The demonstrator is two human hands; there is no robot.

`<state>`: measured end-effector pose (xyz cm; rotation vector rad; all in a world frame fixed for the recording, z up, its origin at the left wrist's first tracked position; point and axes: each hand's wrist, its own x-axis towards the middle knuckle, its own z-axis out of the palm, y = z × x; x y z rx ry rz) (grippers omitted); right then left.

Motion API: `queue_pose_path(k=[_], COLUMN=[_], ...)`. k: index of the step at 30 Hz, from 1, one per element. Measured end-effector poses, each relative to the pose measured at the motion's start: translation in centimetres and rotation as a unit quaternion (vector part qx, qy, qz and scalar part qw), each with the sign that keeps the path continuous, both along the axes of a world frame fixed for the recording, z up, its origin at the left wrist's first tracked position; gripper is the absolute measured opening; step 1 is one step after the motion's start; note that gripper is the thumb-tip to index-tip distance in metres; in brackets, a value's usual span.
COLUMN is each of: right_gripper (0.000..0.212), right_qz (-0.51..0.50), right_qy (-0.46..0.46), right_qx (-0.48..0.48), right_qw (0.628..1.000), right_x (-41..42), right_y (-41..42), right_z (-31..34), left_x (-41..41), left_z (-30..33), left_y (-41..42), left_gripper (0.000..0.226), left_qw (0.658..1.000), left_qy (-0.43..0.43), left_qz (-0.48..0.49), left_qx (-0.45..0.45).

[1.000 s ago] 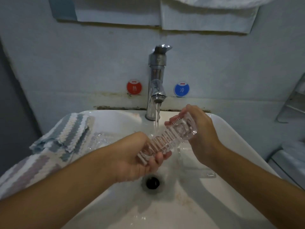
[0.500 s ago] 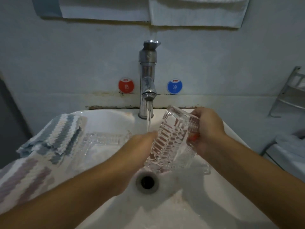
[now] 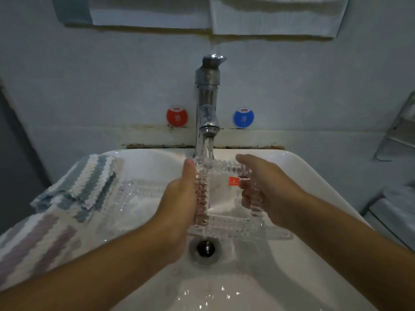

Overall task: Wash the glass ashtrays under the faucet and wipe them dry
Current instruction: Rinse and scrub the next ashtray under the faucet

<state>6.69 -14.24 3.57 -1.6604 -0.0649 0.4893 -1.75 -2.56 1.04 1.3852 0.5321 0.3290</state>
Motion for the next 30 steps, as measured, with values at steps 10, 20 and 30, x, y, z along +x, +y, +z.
queue_pose_path(k=[10,20,30], right_gripper=[0.034,0.034,0.035], right_qz=[-0.037,-0.022,-0.089], right_qy=[-0.125,-0.080,-0.097], right_qx=[0.015,0.014,0.050], right_qw=[0.991,0.996,0.990], right_x=[-1.7,-0.6,-1.0], right_y=[1.2,0.2,0.2], right_z=[-0.8,0.2,0.0], left_x=[0.8,1.1,1.3], left_z=[0.0,-0.6,-1.0], left_y=[1.6,1.2,-0.1], left_gripper=[0.061,0.073,0.052], left_qw=[0.999,0.994,0.999], left_qy=[0.034,0.052,-0.006], left_qz=[0.000,-0.079,-0.023], left_qx=[0.036,-0.048,0.041])
